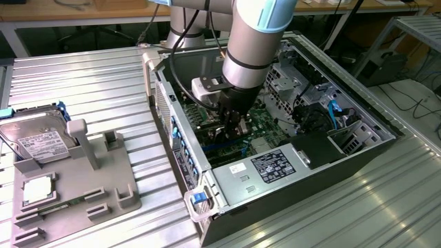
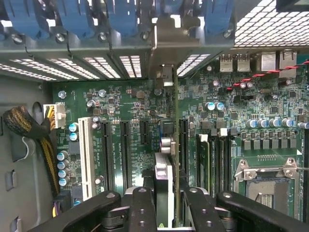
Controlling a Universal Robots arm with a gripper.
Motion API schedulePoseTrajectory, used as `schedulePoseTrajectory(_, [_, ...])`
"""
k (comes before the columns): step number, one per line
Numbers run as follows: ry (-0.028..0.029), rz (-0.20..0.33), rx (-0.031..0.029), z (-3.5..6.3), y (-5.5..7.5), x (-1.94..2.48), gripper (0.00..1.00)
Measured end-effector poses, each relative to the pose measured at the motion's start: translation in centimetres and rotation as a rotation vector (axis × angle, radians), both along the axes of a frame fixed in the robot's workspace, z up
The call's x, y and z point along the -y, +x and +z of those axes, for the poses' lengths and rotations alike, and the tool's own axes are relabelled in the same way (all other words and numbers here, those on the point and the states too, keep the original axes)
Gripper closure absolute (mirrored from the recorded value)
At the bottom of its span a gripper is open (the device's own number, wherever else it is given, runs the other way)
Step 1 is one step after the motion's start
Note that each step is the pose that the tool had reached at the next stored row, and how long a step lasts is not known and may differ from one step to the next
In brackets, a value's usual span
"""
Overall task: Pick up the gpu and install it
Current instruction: 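Insert the gpu into the slot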
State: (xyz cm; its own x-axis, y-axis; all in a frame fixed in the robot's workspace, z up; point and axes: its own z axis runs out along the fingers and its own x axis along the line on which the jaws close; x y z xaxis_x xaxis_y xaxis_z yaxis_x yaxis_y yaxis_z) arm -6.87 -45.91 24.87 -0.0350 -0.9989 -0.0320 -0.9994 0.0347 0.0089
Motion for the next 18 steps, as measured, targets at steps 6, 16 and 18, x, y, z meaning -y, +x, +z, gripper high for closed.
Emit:
schedulePoseTrajectory(6, [-0.0276,-0.010,0.0000,-0.07,-0.06,0.01,0.72])
schedulePoseTrajectory(16, [-0.0362,-0.014,0.0000,-0.08,0.10,-0.11,0.72])
schedulePoseTrajectory(18, [-0.0362,-0.014,0.0000,-0.08,0.12,-0.21,0.72])
